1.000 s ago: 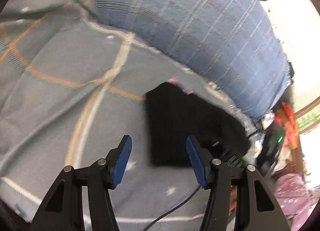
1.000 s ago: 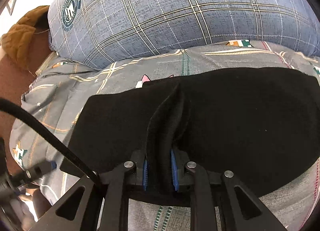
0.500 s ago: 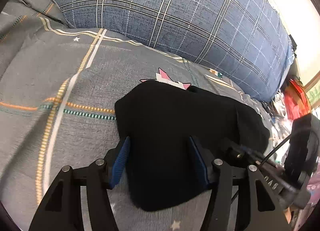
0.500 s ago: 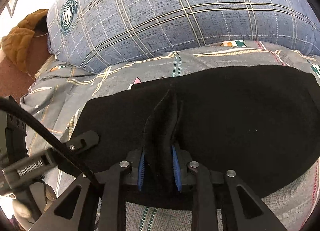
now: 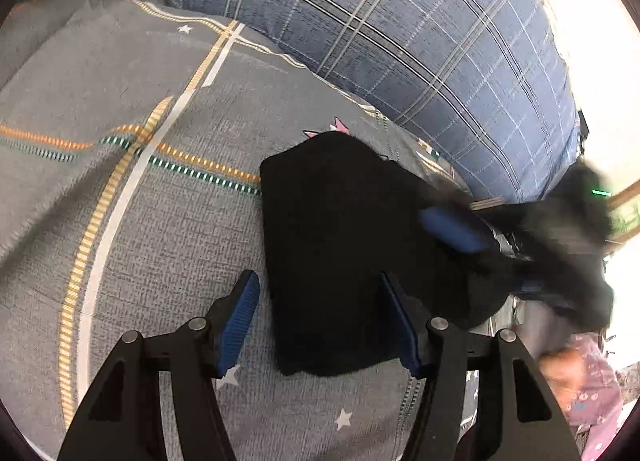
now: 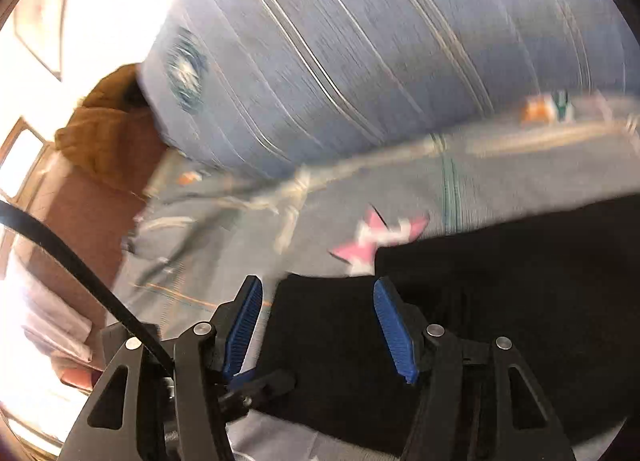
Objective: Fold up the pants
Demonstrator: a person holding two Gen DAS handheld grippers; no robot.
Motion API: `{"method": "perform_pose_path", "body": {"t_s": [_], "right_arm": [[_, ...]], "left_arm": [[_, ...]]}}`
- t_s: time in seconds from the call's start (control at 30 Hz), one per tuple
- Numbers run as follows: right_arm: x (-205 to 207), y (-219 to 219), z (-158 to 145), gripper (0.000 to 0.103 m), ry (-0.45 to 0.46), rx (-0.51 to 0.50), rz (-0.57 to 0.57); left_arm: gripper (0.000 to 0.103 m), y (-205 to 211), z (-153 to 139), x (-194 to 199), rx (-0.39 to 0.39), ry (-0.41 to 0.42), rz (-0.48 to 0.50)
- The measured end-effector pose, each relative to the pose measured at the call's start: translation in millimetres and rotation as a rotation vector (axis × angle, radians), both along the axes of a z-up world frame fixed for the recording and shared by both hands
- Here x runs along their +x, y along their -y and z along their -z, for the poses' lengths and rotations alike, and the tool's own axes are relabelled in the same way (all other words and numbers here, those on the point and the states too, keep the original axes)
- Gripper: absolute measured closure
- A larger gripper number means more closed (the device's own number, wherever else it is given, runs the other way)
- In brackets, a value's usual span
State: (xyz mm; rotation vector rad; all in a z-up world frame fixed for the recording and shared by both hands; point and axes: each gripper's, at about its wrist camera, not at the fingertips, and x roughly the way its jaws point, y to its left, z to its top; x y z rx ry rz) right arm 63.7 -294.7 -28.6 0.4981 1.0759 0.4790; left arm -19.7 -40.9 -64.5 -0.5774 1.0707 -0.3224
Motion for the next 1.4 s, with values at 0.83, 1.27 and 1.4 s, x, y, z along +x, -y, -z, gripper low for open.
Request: {"method": "perform_pose_path", "body": {"t_s": [0.83, 1.27, 1.4], "right_arm": [[-121.0, 122.3, -35.6, 0.035, 0.259, -0.193, 0.302], [-131.0, 243.9, 5.1, 0.035, 0.189, -0.070, 0.603], [-116.5, 242.8, 6.0, 0.034, 0.180, -0.066, 0.568]], "left_arm": [[0.037, 88.2, -51.7, 40.8, 0.238, 0.161, 0.245], [0.037, 353.2, -25.1, 131.5, 0.305, 0.056, 0.719], [0.037, 388.9, 7.4, 150.2, 0.311, -0.031, 0.802]]}}
